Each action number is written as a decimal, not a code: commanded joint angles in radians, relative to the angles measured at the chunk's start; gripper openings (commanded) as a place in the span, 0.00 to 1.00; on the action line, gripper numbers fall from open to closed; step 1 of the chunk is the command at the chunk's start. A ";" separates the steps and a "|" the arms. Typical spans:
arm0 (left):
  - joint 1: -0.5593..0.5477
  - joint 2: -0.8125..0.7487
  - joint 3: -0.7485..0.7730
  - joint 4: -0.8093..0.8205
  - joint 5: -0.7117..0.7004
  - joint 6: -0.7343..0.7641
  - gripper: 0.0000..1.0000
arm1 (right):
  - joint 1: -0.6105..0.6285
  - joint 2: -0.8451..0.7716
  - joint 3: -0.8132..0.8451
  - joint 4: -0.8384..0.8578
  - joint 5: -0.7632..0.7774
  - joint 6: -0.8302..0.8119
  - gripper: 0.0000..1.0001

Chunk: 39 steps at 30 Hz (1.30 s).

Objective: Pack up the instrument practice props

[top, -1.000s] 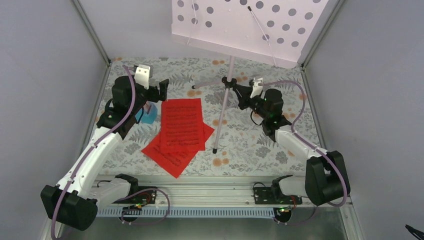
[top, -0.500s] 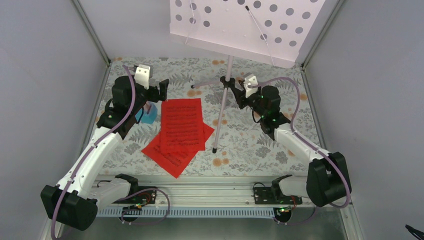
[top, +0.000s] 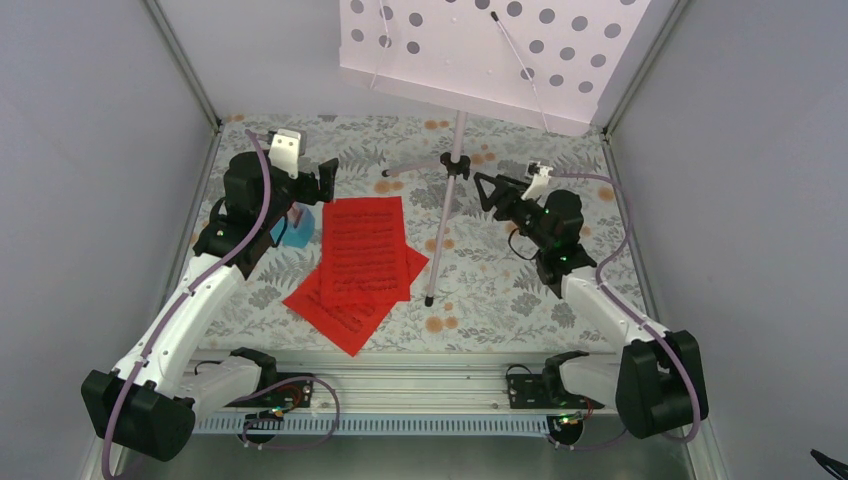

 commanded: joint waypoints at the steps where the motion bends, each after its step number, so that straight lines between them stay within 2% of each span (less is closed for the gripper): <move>1: 0.003 -0.002 0.009 0.008 0.017 -0.010 1.00 | -0.001 0.042 0.031 0.039 -0.157 0.465 0.78; 10: 0.002 -0.003 0.008 0.008 0.018 -0.011 1.00 | -0.001 0.065 0.017 0.172 -0.222 0.863 0.80; 17: 0.002 -0.001 0.009 0.008 0.019 -0.011 1.00 | 0.005 0.105 0.034 0.254 -0.241 1.042 0.83; 28: 0.003 0.000 0.011 0.006 0.018 -0.009 1.00 | 0.017 0.204 0.084 0.314 -0.257 1.119 0.79; 34: 0.003 -0.001 0.010 0.007 0.018 -0.009 1.00 | 0.020 0.225 0.066 0.350 -0.258 1.157 0.71; 39: 0.002 -0.002 0.011 0.006 0.017 -0.009 1.00 | 0.027 0.217 0.061 0.355 -0.267 1.164 0.72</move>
